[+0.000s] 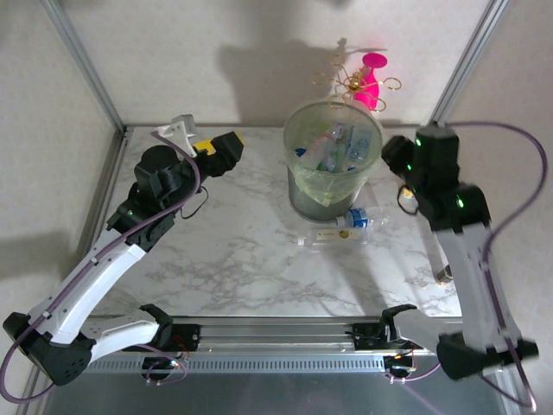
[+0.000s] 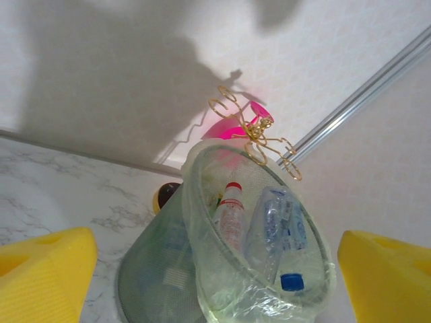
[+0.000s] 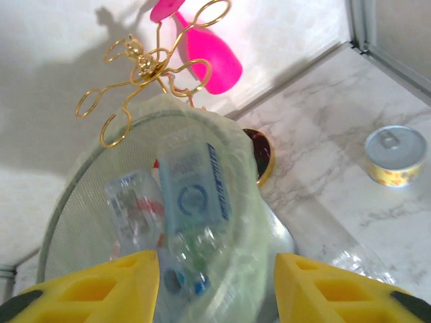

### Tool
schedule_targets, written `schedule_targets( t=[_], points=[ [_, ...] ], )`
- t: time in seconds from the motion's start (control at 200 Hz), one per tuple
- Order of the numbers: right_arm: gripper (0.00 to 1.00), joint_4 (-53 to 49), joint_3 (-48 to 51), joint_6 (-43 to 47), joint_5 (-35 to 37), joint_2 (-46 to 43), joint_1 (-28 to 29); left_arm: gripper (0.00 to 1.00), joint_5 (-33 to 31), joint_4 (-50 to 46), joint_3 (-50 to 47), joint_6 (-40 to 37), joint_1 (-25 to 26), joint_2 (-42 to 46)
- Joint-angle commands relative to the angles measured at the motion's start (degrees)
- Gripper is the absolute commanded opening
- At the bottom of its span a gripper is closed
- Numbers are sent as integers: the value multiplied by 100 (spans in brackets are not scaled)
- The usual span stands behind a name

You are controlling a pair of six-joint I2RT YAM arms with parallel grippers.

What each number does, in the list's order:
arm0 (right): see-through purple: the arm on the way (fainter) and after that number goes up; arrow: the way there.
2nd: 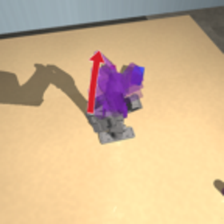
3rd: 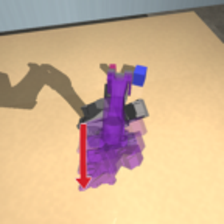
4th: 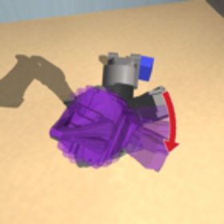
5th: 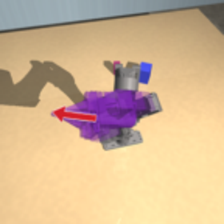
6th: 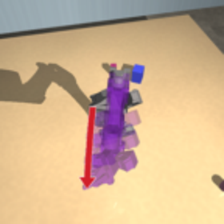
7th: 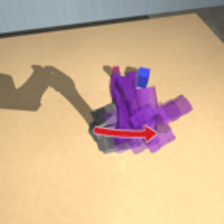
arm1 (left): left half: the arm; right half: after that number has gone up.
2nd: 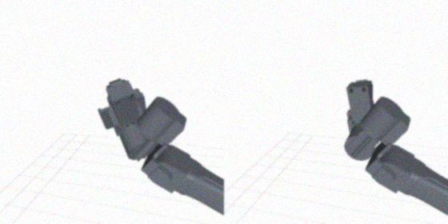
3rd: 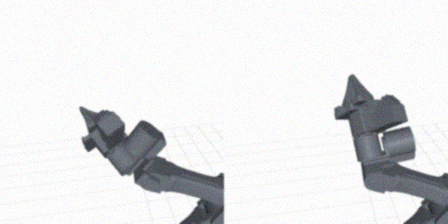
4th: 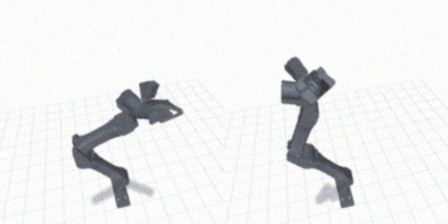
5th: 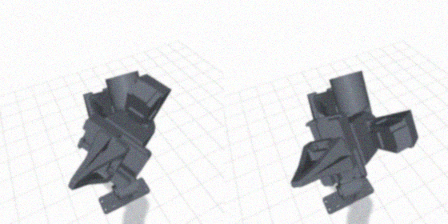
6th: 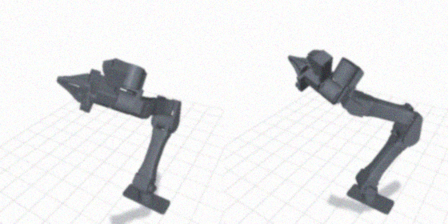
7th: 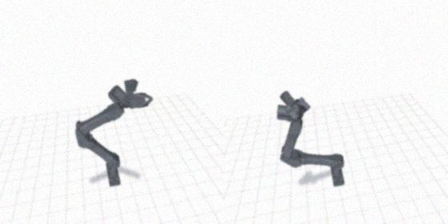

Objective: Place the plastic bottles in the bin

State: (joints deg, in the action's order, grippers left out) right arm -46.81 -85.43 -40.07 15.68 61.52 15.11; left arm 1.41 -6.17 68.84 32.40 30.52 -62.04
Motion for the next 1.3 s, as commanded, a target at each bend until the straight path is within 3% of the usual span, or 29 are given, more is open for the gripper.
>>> schedule_targets(
  t=[0.0, 0.135, 0.255, 0.38, 0.746, 0.851, 1.006, 1.297],
  points=[
    [48, -152, 807, -573, 139, -472, -89, 92, -303, 46, -127, 170, -55, 131],
    [49, -342, 1781, -940, -424, -988, -374, 92, -522, 11, -294, 450, -55, 163],
    [59, 39, 2551, -920, -1369, -1201, -658, 92, -519, -19, -453, 647, -64, 179],
    [64, 215, 2969, -911, -2147, -970, -851, 92, -549, -124, -587, 805, -64, 231],
    [78, 1201, 3816, -1228, -3418, -315, -943, 92, -564, -481, -919, 1165, -106, 399],
    [81, 1909, 4129, -1493, -4065, -158, -946, 92, -558, -545, -926, 1171, -117, 404],
    [82, 1778, 4092, -1713, -3881, 127, -949, 92, -466, -611, -864, 1152, -137, 384],
    [68, 1145, 4155, -3002, -3372, 374, -961, 92, -555, -752, -881, 1119, -187, 530]
  ],
)
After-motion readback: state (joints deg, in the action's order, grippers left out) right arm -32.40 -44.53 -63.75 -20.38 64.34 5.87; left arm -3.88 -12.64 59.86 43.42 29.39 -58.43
